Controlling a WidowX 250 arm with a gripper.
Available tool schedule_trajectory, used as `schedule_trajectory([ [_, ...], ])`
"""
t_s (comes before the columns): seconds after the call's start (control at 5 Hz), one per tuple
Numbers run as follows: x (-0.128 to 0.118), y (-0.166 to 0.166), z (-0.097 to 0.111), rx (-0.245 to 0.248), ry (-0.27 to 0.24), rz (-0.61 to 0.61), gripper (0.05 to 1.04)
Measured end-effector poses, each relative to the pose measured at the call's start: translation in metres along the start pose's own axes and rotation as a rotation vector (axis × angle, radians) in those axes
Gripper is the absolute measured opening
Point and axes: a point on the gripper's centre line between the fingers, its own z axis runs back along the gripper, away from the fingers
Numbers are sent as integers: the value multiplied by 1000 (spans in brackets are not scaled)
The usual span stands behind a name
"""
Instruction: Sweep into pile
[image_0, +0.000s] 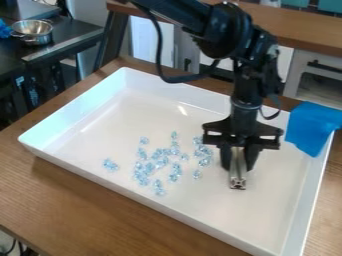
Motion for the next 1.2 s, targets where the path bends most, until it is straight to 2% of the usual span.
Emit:
schedule_trajectory([
  [0.6,-10,56,-1,-14,37,37,384],
  [1.0,-10,110,0,3,42,69,383],
  [1.2,-13,131,1,33,20,51,383],
])
